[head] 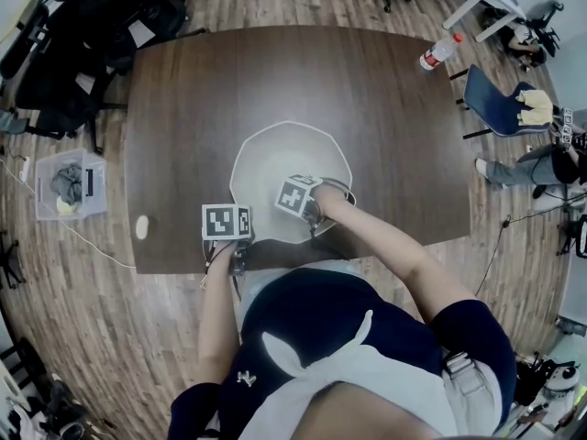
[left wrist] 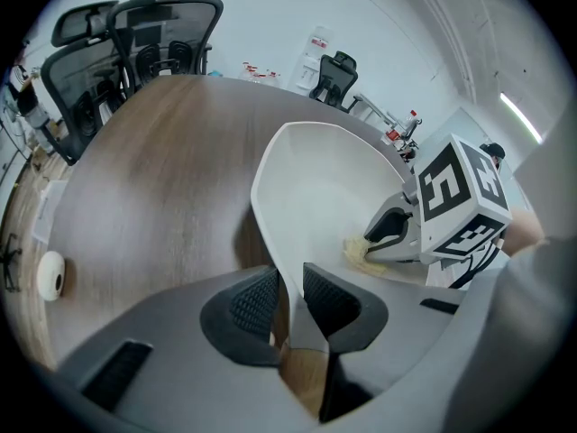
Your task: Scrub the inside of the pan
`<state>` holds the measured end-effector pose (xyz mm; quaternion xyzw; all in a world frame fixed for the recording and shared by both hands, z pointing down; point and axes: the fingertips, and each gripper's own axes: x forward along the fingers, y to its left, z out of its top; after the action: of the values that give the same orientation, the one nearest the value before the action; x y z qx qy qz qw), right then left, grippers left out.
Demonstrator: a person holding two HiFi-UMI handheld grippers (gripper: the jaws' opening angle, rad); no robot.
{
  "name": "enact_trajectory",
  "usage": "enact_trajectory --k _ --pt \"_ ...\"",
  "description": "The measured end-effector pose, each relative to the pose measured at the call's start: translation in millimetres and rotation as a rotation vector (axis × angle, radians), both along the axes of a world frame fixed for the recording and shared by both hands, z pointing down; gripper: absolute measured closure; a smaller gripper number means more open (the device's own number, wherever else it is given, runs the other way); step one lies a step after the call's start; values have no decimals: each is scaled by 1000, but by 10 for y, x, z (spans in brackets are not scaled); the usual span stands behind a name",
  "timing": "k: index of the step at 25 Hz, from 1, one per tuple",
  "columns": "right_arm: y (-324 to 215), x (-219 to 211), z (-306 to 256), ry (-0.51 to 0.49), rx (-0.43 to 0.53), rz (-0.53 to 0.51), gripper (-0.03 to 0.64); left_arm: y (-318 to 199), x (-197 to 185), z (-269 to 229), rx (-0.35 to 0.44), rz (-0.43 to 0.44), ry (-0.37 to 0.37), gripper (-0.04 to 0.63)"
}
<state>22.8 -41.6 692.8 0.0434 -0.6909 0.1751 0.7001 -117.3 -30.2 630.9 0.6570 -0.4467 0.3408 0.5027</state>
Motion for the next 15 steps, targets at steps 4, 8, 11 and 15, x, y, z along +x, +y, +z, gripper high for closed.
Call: enact_trajectory --k 4,8,11,15 --pt "110 -184 -24 -81 18 -13 534 8 -4 4 1 3 0 509" --pt "189 -334 -39 -145 51 -35 534 18 12 19 0 2 1 509" --pt "233 -421 -41 -191 85 -58 534 28 36 29 0 2 -2 509" --pt "230 -535 -48 -241 116 -63 534 25 36 31 2 2 -3 509"
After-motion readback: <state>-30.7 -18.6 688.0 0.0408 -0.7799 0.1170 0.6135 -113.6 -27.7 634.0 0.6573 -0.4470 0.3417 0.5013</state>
